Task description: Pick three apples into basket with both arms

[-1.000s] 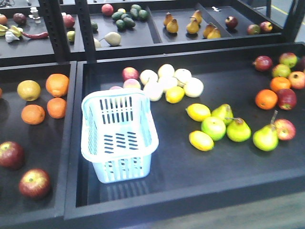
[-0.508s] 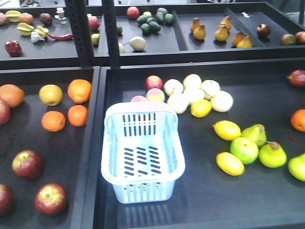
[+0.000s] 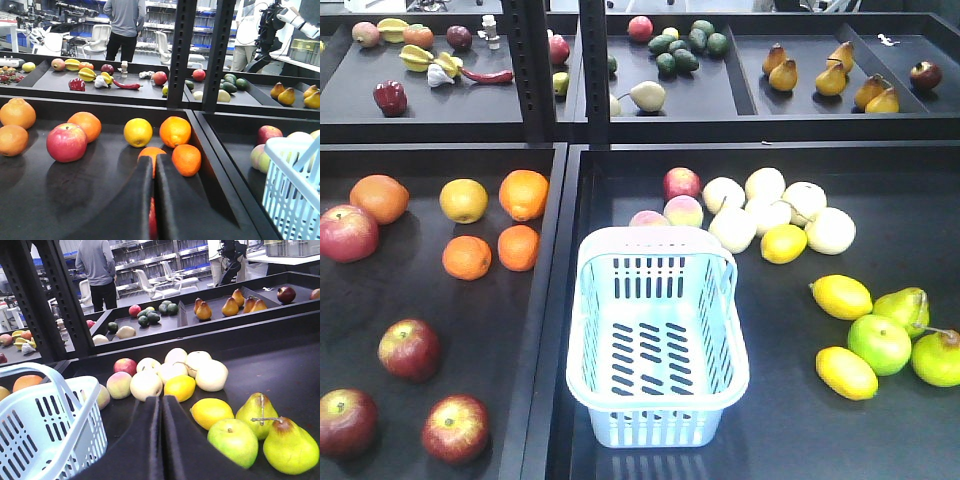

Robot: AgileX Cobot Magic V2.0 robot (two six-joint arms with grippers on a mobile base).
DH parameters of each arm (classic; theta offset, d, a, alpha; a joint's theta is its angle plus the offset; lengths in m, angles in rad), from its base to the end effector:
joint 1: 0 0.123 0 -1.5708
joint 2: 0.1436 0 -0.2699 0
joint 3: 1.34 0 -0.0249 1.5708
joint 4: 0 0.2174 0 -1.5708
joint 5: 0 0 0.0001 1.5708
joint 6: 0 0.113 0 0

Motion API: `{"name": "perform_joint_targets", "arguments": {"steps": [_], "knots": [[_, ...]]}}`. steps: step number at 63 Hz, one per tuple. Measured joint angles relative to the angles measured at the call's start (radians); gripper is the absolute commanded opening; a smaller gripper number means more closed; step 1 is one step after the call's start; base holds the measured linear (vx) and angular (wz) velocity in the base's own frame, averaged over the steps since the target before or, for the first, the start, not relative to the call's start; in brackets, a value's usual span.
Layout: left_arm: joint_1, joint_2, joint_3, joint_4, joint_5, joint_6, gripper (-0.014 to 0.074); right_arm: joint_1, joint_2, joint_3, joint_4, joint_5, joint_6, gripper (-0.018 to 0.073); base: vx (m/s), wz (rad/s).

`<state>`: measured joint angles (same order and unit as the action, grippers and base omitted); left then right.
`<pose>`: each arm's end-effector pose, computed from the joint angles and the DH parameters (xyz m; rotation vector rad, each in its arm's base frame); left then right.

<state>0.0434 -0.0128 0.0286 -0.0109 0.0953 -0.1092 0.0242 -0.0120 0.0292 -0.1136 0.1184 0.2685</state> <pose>0.0604 0.0025 0.1957 -0.1294 1.5898 -0.0605 0.0604 -0.0001 0.1930 0.1167 1.6157 0.1279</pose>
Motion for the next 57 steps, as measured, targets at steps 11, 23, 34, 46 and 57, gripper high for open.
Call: {"name": "perform_joint_targets", "arguments": {"steps": [11, 23, 34, 46, 57], "knots": [[0.000, 0.000, 0.000, 0.000, 0.000, 0.000, -0.0006, 0.000, 0.000, 0.000, 0.000, 0.000, 0.000, -0.0004, 0.03, 0.04], [0.000, 0.000, 0.000, 0.000, 0.000, 0.000, -0.0006, 0.000, 0.000, 0.000, 0.000, 0.000, 0.000, -0.0004, 0.02, 0.04], [0.000, 0.000, 0.000, 0.000, 0.000, 0.000, -0.0006, 0.000, 0.000, 0.000, 0.000, 0.000, 0.000, -0.0004, 0.02, 0.03], [0.000, 0.000, 0.000, 0.000, 0.000, 0.000, -0.0006, 0.000, 0.000, 0.000, 0.000, 0.000, 0.000, -0.0004, 0.03, 0.04], [0.000, 0.000, 0.000, 0.000, 0.000, 0.000, -0.0006, 0.000, 0.000, 0.000, 0.000, 0.000, 0.000, -0.0004, 0.03, 0.03]]}}
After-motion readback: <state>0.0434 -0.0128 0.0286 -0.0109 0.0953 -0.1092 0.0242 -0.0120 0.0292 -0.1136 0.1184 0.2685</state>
